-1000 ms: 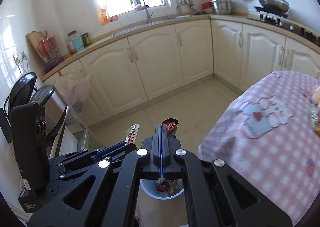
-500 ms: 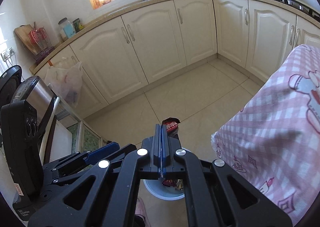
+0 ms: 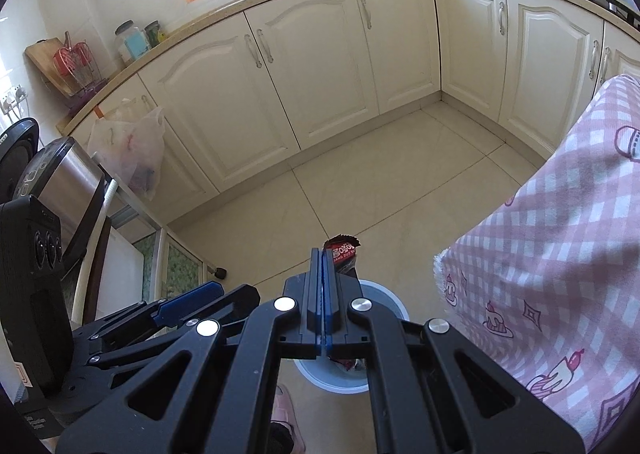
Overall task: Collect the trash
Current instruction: 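Move both open tools back over the table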
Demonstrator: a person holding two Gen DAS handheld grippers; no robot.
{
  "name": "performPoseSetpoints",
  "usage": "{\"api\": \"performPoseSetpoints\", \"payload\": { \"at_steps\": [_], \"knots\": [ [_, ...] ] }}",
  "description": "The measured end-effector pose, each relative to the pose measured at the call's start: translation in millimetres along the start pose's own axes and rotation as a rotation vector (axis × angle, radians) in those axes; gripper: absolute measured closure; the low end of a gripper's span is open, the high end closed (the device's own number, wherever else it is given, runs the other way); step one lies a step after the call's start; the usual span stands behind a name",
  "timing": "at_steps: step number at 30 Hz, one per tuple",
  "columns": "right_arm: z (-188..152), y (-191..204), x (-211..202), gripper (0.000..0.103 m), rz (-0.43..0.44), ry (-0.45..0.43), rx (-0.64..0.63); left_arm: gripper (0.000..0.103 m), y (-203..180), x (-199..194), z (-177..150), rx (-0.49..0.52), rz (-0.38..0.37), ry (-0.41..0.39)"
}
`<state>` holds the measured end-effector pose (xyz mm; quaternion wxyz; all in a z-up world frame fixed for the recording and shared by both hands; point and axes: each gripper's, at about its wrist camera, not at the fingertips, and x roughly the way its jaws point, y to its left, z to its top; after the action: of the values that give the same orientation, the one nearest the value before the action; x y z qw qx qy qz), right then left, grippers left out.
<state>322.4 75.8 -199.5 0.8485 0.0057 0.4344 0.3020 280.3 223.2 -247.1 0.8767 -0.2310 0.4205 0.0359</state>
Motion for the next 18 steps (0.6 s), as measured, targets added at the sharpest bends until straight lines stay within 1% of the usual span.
{"api": "performPoseSetpoints", "payload": {
  "at_steps": [5, 7, 11, 15, 18],
  "knots": [
    [5, 7, 4, 0.103, 0.013, -0.005, -0.009, 0.06, 7, -4, 4, -0.015, 0.005, -0.011],
    [7, 10, 4, 0.099, 0.013, -0.019, -0.014, 0.06, 10, -6, 6, -0.022, 0.006, -0.017],
    [10, 11, 3, 0.097, 0.006, -0.019, -0.008, 0.059, 11, -12, 10, -0.038, -0.021, -0.023],
    [10, 5, -12, 0.093, -0.02, -0.039, -0.005, 0.059, -1, -21, 11, -0.012, -0.025, -0.036],
    [8, -4, -34, 0.089, -0.059, -0.073, 0.0, 0.059, -18, -29, 11, 0.013, -0.041, -0.047]
  ]
}}
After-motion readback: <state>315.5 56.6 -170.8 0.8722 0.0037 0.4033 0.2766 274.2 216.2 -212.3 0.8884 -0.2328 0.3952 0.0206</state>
